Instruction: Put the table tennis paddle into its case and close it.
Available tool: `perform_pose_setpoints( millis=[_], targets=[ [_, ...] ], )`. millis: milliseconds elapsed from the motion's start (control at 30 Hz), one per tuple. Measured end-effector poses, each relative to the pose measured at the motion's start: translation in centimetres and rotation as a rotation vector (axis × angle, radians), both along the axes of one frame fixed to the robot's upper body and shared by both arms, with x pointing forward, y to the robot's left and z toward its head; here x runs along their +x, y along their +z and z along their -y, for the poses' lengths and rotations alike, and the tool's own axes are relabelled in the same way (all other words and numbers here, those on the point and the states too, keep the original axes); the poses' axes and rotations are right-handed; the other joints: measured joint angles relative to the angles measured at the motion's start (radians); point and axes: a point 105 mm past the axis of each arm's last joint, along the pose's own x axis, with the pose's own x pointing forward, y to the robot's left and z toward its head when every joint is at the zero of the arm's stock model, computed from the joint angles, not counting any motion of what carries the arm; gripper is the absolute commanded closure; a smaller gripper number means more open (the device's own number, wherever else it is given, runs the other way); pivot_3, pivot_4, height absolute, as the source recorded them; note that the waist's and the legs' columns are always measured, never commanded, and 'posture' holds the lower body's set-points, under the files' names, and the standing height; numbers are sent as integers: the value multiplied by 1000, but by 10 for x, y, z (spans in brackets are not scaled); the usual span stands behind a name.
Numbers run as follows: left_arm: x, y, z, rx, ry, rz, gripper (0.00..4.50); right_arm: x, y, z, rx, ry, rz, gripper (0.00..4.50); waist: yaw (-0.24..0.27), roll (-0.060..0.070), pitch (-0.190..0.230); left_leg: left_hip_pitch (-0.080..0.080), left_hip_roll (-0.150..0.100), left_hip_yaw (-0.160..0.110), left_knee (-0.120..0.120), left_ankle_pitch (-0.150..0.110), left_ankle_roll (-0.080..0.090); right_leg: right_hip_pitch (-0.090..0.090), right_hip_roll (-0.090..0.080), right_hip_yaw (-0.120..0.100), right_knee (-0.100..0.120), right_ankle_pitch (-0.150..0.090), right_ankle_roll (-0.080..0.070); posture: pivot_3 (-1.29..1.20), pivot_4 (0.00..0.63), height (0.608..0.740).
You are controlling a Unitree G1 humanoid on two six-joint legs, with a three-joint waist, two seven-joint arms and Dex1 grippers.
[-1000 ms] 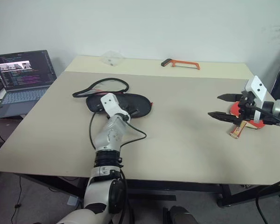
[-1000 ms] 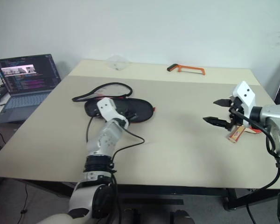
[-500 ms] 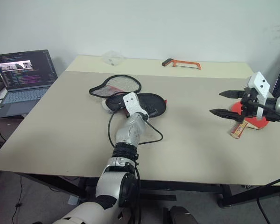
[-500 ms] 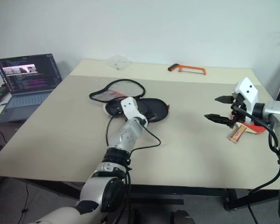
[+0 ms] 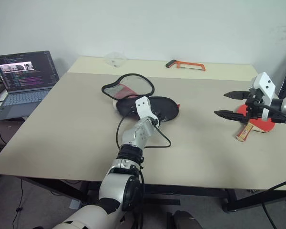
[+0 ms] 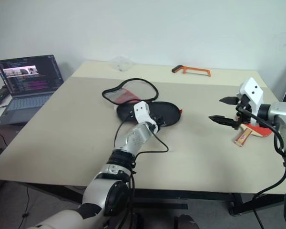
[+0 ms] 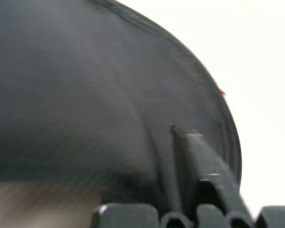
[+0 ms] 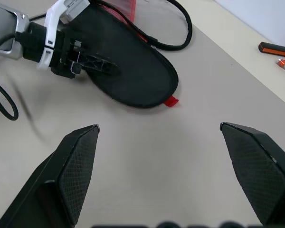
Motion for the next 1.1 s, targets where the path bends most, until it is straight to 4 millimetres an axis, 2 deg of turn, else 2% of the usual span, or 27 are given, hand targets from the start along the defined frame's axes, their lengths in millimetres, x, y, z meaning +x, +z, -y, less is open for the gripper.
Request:
perform_pose_setpoints(
  millis=[167,267,367,433,733,833,933,1100],
  targets=[
    [-11,18,6,36,-91,55,735,2,2,0,2,1,6,0,0,0,0,0,0,0,-1,0,0,0,0,0,0,0,0,0,150,740],
    [-27,9,2,102,-203,51,735,3,1,-2,-2,8,4,0,-4,0,0,0,0,0,-2,0,0,-1,0,0,0,0,-2,0,150,740],
    [-40,1,-22,162,-267,14,735,3,0,-1,-2,7,0,0,-16,1,0,0,1,-1,-2,0,0,-1,1,0,1,0,-2,0,150,740],
    [-46,3,-40,196,-290,3,735,3,-1,0,-3,8,-2,0,-20,1,0,0,1,-1,-2,0,0,-1,1,0,1,0,-2,0,150,740],
    [-79,20,-96,239,-397,-12,735,2,-1,0,-4,18,-9,0,-24,1,1,0,1,-1,-1,0,0,-1,0,-1,1,0,-2,0,150,740],
    [-83,31,-112,260,-410,18,735,2,-2,0,-4,18,-10,0,-24,1,1,0,1,-1,-1,0,0,-1,0,-1,1,0,-2,0,150,740],
    [-84,33,-129,289,-391,19,735,2,-2,0,-3,18,-10,0,-24,1,1,0,2,-1,-1,0,0,-1,0,-1,1,-1,-3,0,150,740],
    [-83,33,-141,294,-385,18,735,2,-2,-1,-2,19,-10,0,-23,1,1,0,2,0,-1,0,0,-1,0,-1,1,-1,-3,0,150,740]
  ],
)
